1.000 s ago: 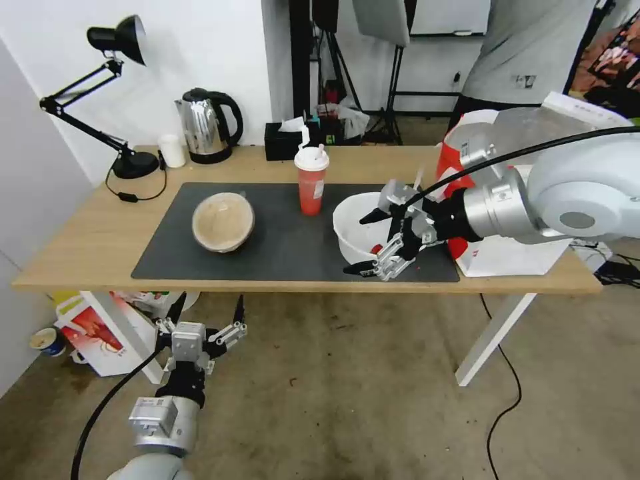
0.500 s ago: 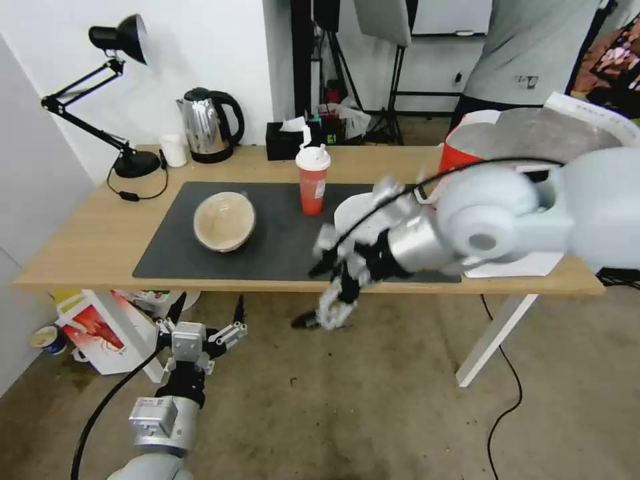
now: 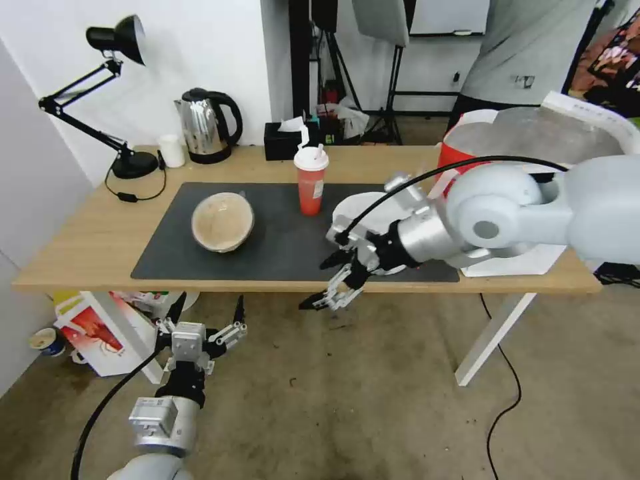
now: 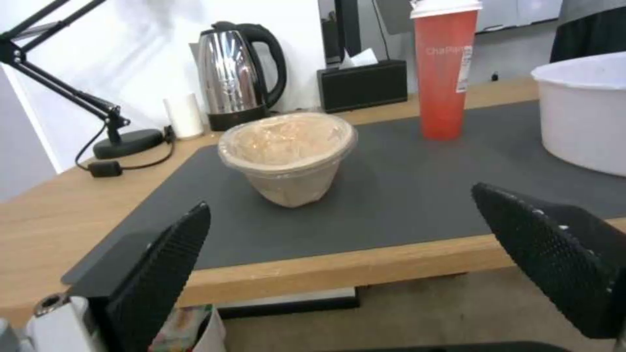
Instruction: Pick up the trash from the table and place it into the takeout bag.
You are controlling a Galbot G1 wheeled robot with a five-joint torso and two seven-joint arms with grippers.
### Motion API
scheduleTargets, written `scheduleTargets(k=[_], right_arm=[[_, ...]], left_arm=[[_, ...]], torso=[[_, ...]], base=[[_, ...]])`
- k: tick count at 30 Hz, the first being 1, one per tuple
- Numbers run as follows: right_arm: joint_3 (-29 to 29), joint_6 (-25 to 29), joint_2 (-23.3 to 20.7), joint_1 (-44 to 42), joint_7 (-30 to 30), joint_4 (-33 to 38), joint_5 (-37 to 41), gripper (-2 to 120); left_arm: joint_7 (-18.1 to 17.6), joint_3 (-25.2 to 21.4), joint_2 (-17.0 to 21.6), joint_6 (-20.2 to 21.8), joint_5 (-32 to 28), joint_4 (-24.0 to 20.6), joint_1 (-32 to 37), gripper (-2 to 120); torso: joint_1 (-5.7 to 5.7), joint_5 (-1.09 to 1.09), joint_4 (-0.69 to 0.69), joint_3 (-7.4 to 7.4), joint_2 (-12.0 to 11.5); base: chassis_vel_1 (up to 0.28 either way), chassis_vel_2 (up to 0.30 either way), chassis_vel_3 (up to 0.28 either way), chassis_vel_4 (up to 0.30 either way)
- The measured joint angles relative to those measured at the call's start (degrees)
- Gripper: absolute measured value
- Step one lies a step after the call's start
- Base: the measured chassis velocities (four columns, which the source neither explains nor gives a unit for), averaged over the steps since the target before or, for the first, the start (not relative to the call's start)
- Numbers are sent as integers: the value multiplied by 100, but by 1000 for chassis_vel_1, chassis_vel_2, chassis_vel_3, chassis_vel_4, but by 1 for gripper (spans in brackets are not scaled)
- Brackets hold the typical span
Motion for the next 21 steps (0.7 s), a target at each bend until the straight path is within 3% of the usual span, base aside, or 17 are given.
scheduleTargets(k=[21], right_arm=[[-988, 47, 404, 1518, -192, 338, 175, 100]], left_arm=[[0, 0, 0, 0, 0, 0, 0, 100]], torso=[[1, -1, 1, 0, 0]], base=[[0, 0, 0, 0]])
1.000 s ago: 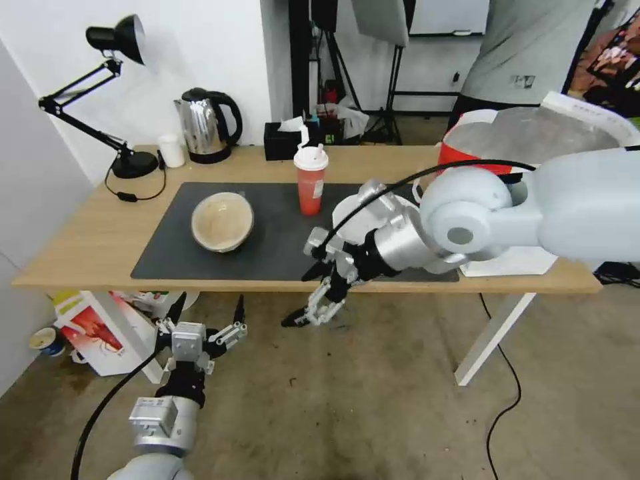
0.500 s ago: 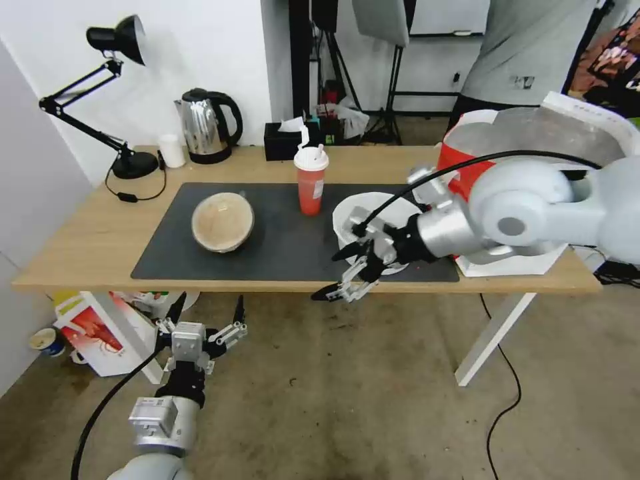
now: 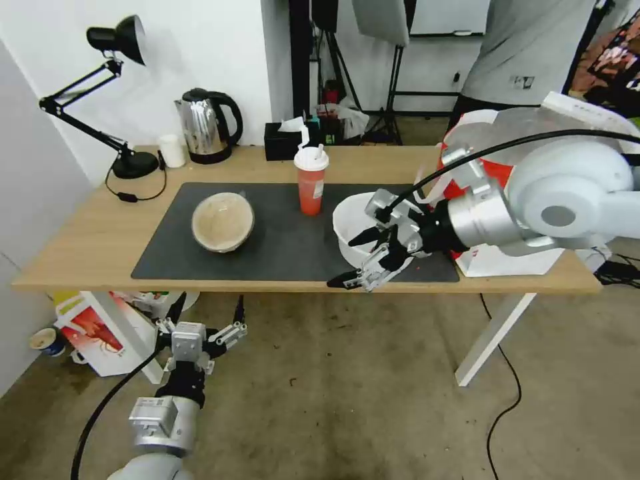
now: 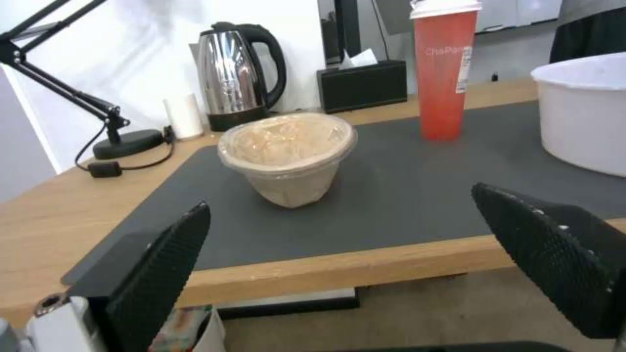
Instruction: Pick up the trash from the table and place it into the takeout bag.
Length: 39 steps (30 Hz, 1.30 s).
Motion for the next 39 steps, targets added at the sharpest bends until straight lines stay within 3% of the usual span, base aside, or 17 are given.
scheduleTargets(k=[9, 19, 39], right_arm=[[-541, 0, 155, 569, -144, -37, 15, 100], [-595, -3, 208, 554, -170, -239, -93, 100], [394, -27, -314, -707, -186, -1118, -327, 100]], left_arm=[[0, 0, 0, 0, 0, 0, 0, 100], [0, 0, 0, 0, 0, 0, 0, 100], [0, 0, 0, 0, 0, 0, 0, 100]], torso=[[0, 1, 0, 0, 0], [0, 1, 0, 0, 0], [0, 0, 1, 0, 0]], base=[[0, 0, 0, 0], [0, 0, 0, 0], [0, 0, 0, 0]])
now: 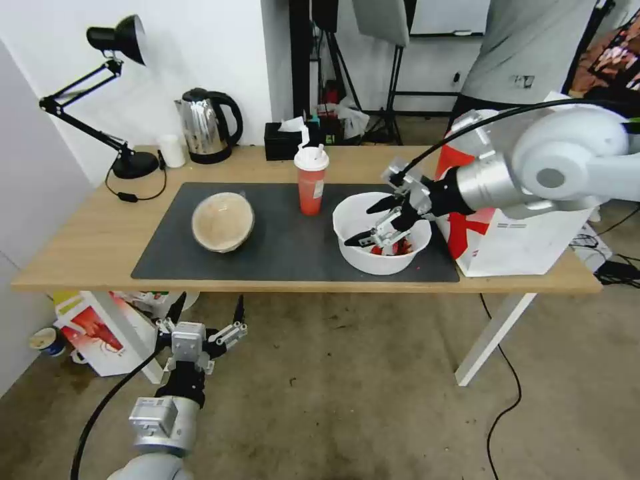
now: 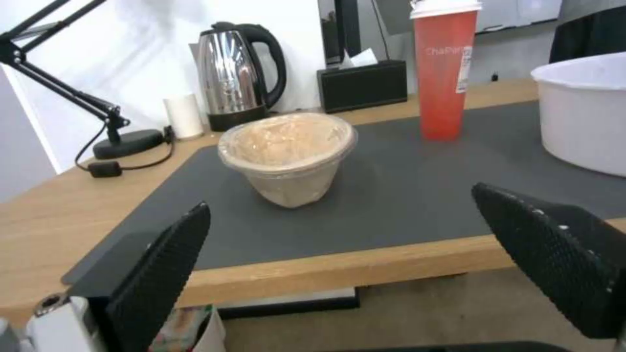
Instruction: Pick up the trash from the table and place it into the takeout bag.
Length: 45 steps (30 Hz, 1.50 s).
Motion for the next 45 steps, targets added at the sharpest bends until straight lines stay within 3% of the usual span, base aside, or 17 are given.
scheduleTargets(k=[29, 45], right_arm=[[99, -93, 67, -964, -75, -560, -604, 100], [339, -148, -146, -1376, -97, -681, -667, 100]], left_arm=[[0, 0, 0, 0, 0, 0, 0, 100], [0, 0, 0, 0, 0, 0, 0, 100]], torso=[[0, 0, -1, 0, 0], [0, 0, 0, 0, 0]], base=[[0, 0, 0, 0], [0, 0, 0, 0]])
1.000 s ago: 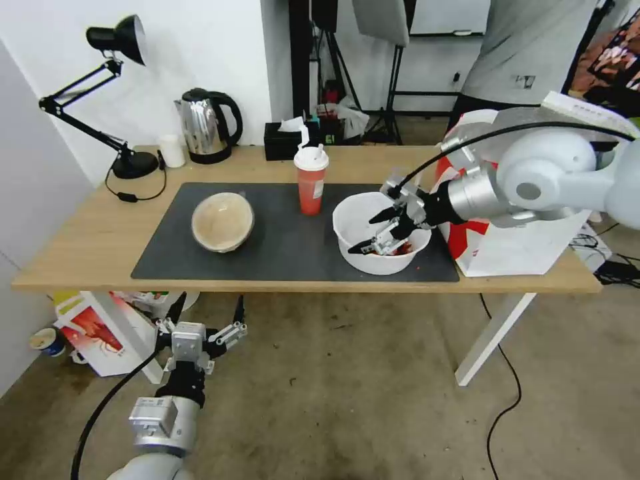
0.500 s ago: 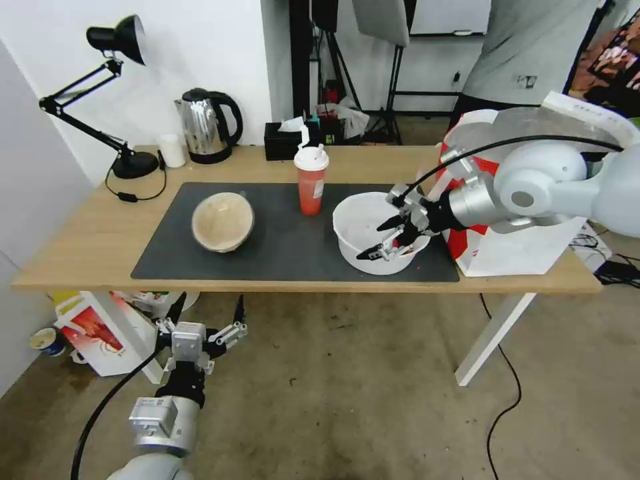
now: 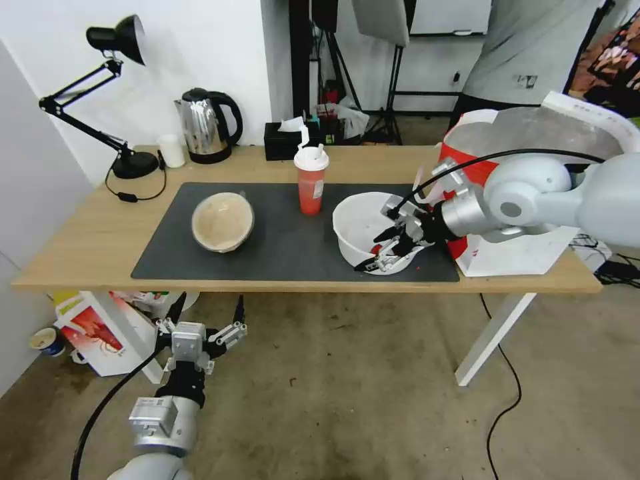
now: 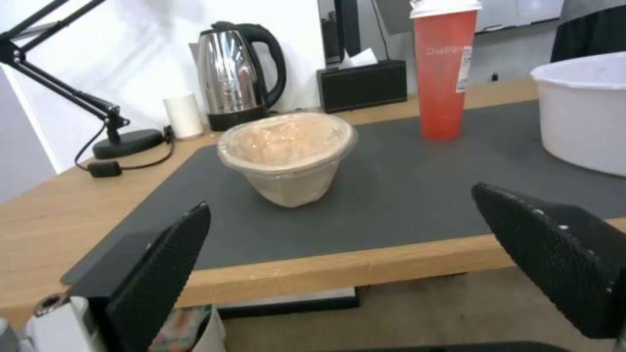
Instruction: Pick up the trash from the table and place it into the takeout bag.
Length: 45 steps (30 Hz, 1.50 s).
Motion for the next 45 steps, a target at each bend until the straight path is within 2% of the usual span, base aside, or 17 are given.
scheduleTargets(k=[11, 14, 16, 18, 21, 22, 26, 27, 31, 32, 35, 38, 39, 45], right_arm=[[129, -15, -84, -200, 7, -80, -43, 100], [174, -21, -98, -236, 5, -96, -44, 94], [184, -22, -99, -239, -12, -107, -36, 86], [185, -22, -97, -239, -15, -108, -34, 86], [186, -23, -52, -251, -36, -110, -32, 67], [186, -23, -52, -251, -36, -110, -32, 67], [187, -23, -13, -275, -44, -108, -43, 50], [187, -23, -13, -275, -44, -108, -43, 50], [192, -23, -8, -299, -47, -108, -45, 34], [192, -23, -8, -299, -47, -108, -45, 34], [200, -28, -5, -328, -54, -108, -46, 17], [216, -32, -4, -349, -59, -110, -46, 10], [220, -41, -1, -364, -69, -117, -48, 2], [235, -55, 8, -395, -89, -128, -52, 0]], left_arm=[[0, 0, 0, 0, 0, 0, 0, 100], [0, 0, 0, 0, 0, 0, 0, 100], [0, 0, 0, 0, 0, 0, 0, 100], [0, 0, 0, 0, 0, 0, 0, 100], [0, 0, 0, 0, 0, 0, 0, 100], [0, 0, 0, 0, 0, 0, 0, 100], [0, 0, 0, 0, 0, 0, 0, 100], [0, 0, 0, 0, 0, 0, 0, 100], [0, 0, 0, 0, 0, 0, 0, 100], [0, 0, 0, 0, 0, 0, 0, 100], [0, 0, 0, 0, 0, 0, 0, 100], [0, 0, 0, 0, 0, 1, 0, 100], [0, 0, 0, 0, 0, 0, 0, 100], [0, 0, 0, 0, 0, 0, 0, 100]], torso=[[0, 1, -1, 0, 0], [0, 0, 0, 0, 0], [0, 0, 0, 0, 0], [0, 0, 0, 0, 0], [0, 0, -1, 0, 0], [0, 0, -1, 0, 0], [0, 0, -1, 0, 0], [0, 0, -1, 0, 0], [0, 0, -1, 0, 0], [0, 0, -1, 0, 0], [0, 0, 0, 0, 0], [0, 0, 0, 0, 0], [0, 1, 0, 0, 0], [0, 0, -1, 0, 0]], base=[[0, 0, 0, 0], [0, 0, 0, 0], [0, 0, 0, 0], [0, 0, 0, 0], [0, 0, 0, 0], [0, 0, 0, 0], [0, 0, 0, 0], [0, 0, 0, 0], [0, 0, 0, 0], [0, 0, 0, 0], [0, 0, 0, 0], [0, 0, 0, 0], [0, 0, 0, 0], [0, 0, 0, 0]])
